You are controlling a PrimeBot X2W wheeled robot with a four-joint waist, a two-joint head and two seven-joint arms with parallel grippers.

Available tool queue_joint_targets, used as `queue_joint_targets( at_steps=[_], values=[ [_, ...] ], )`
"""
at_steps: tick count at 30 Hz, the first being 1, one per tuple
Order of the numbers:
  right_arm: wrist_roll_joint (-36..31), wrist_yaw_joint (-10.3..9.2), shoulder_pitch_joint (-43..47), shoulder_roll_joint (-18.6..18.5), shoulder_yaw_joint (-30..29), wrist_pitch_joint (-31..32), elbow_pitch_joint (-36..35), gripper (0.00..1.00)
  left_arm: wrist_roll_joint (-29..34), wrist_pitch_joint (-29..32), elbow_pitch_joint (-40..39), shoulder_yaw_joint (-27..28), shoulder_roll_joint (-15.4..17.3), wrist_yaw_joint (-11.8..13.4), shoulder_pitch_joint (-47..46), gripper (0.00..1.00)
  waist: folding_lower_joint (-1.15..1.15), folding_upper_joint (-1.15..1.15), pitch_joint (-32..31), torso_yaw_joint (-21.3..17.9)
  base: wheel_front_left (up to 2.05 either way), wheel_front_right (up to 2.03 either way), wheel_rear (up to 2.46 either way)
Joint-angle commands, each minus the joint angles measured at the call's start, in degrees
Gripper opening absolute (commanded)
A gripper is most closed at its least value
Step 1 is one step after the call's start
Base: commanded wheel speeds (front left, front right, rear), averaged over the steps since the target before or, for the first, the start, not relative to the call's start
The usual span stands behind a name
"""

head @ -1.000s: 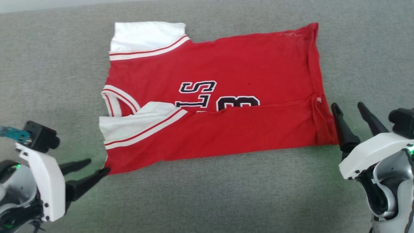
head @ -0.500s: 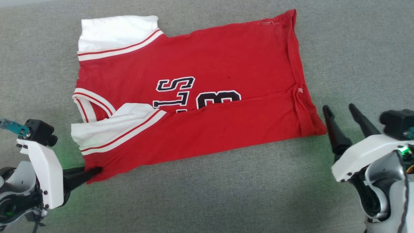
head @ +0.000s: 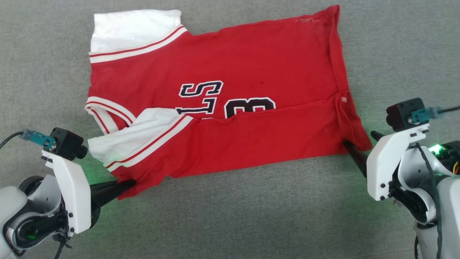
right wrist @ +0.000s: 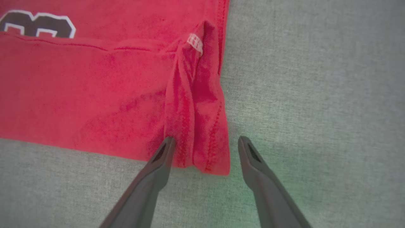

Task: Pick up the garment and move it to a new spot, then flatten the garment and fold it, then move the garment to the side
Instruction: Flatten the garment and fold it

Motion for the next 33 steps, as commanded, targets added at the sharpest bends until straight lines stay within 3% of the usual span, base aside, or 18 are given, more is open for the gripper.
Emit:
queue_joint_targets(
  at_steps=[1,5,6,8,16,28,33],
  values=[
    [0.2,-0.05,-0.4,-0.3,0.2,0.8,0.5,1.00,0.3,-0.1,0.0,-0.6,-0.8,0.2,-0.3,0.00,0.00,0.00,0.4,0.4,0.00,0.00,0.00],
    [-0.2,-0.05,-1.6,0.1,0.2,3.9,3.5,1.00,0.6,-1.0,0.4,-1.1,-1.8,0.2,-1.3,0.00,0.00,0.00,0.8,1.5,0.00,0.00,0.00],
    [-0.4,-0.05,-1.5,0.2,0.2,4.2,4.2,0.61,0.9,-1.3,0.5,-1.3,-2.1,0.2,-1.6,0.00,0.00,0.00,0.8,1.9,0.00,0.00,0.00],
    [0.3,-0.05,-1.1,0.6,0.5,4.4,5.3,0.02,1.0,-2.0,0.9,-1.5,-2.5,0.2,-1.7,0.00,0.00,0.00,0.7,2.2,0.00,0.00,0.00],
    [1.6,-0.11,1.3,-0.4,-0.8,2.4,4.7,0.00,0.2,-5.4,0.2,-2.9,-1.7,0.2,0.0,0.00,0.00,0.00,-1.3,2.4,0.00,0.00,0.00],
    [5.6,-0.08,12.1,-4.0,-2.9,6.6,-4.9,0.00,-0.9,-10.9,-9.6,-6.2,5.8,0.2,7.1,0.00,0.00,0.00,-4.1,3.0,0.00,0.00,0.00],
    [6.1,-0.08,15.6,-3.4,-4.7,7.7,-8.4,0.00,-1.4,-13.9,-12.1,-7.1,7.3,0.2,9.5,0.00,0.00,0.00,-4.3,3.4,0.00,0.00,0.00]
  ],
)
